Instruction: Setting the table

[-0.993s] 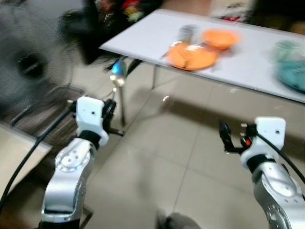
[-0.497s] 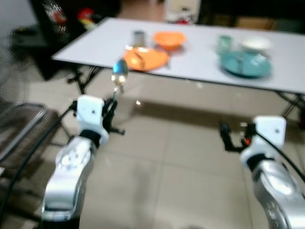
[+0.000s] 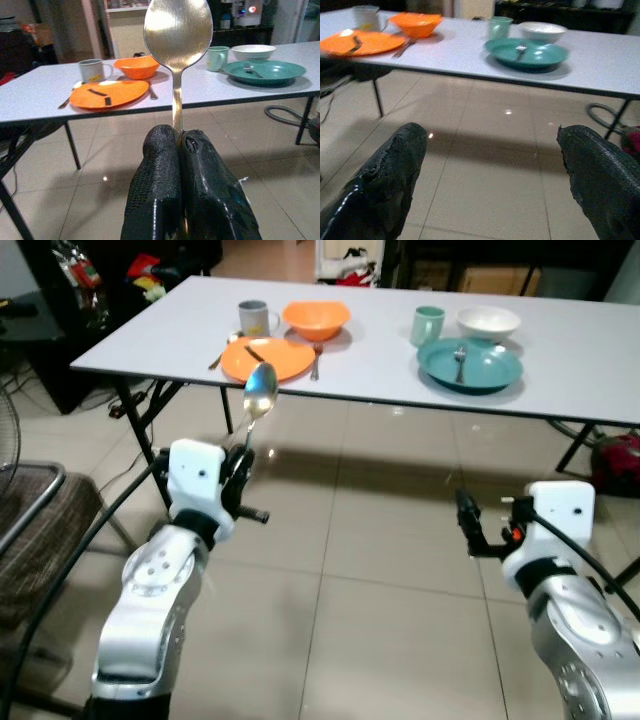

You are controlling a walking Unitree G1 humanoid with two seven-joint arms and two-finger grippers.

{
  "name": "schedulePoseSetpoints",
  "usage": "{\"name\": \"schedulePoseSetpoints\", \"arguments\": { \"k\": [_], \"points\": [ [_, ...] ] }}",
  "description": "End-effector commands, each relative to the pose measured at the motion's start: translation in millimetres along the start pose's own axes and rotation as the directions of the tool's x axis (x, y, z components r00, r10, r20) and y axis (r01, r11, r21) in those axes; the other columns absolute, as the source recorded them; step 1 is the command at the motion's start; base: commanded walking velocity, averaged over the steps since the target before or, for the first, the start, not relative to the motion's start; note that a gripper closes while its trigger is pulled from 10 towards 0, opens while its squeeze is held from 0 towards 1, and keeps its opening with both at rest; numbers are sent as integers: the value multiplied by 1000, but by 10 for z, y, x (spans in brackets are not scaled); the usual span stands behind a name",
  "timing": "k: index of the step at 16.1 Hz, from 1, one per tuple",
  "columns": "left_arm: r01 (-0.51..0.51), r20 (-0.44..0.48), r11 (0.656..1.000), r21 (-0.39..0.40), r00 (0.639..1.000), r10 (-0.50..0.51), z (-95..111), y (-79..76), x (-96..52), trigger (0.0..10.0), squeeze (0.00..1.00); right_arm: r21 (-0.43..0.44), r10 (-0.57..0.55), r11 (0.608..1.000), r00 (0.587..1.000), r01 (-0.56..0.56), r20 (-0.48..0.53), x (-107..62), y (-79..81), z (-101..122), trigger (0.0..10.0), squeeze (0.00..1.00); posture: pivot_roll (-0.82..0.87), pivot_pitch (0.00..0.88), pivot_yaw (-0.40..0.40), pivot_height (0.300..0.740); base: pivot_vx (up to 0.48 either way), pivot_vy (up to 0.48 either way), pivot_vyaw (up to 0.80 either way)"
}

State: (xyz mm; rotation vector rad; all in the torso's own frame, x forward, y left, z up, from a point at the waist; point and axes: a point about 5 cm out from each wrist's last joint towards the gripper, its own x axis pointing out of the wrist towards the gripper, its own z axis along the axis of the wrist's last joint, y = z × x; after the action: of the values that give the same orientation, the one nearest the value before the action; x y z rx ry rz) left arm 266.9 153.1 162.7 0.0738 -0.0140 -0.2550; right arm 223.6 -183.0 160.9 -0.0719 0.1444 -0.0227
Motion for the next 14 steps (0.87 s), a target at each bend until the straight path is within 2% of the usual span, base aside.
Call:
{"name": "schedulePoseSetpoints", "arguments": {
  "k": [1,5,14],
  "points": [
    [33,7,999,-1,999,-33,19,-58,35,10000,0,6,-20,1000,1000,20,-15,-6,-48,-22,10000,0,18,0,18,740,285,0,-800],
    [65,-6,998,2,998,-65,-3,-103,47,10000,0,1,-19,1000,1000,19,-14,-11,-44,-22,10000,0,13,0,21,740,288,0,-725],
    [105,-20,994,7,994,-104,-14,-154,80,10000,0,-7,-14,1000,1000,13,-13,-30,-30,-31,10000,0,8,0,34,740,286,0,0]
  ]
}}
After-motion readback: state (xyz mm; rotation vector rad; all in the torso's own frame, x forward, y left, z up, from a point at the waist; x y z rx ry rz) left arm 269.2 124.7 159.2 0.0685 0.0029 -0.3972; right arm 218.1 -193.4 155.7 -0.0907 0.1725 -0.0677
